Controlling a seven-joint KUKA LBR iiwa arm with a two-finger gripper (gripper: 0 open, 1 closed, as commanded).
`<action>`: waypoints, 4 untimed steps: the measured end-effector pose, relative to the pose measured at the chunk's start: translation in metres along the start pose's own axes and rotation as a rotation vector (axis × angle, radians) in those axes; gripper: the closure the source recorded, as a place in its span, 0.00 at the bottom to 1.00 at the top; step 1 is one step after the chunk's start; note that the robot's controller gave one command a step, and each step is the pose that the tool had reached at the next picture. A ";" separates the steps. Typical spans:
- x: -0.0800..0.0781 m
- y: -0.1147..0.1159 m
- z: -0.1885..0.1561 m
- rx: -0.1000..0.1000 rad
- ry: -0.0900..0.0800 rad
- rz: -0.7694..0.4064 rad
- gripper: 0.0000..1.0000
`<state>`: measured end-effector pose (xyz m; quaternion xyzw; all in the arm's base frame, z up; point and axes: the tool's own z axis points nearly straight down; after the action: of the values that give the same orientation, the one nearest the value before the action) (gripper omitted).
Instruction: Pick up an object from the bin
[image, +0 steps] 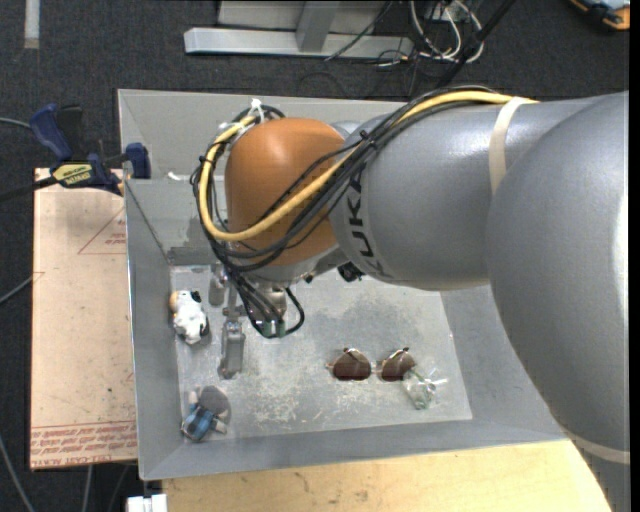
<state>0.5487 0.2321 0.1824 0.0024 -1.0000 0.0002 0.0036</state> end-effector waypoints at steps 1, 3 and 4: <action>-0.002 -0.001 -0.005 -0.002 -0.007 0.005 0.00; -0.051 0.018 0.121 -0.009 -0.036 -0.117 0.00; -0.046 0.017 0.069 -0.001 -0.011 -0.242 0.00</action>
Offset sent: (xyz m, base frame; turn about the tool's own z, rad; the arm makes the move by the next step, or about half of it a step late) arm 0.0469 0.0196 -0.1124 -0.0813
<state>0.5937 0.2493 0.1132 0.1230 -0.9924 -0.0009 -0.0018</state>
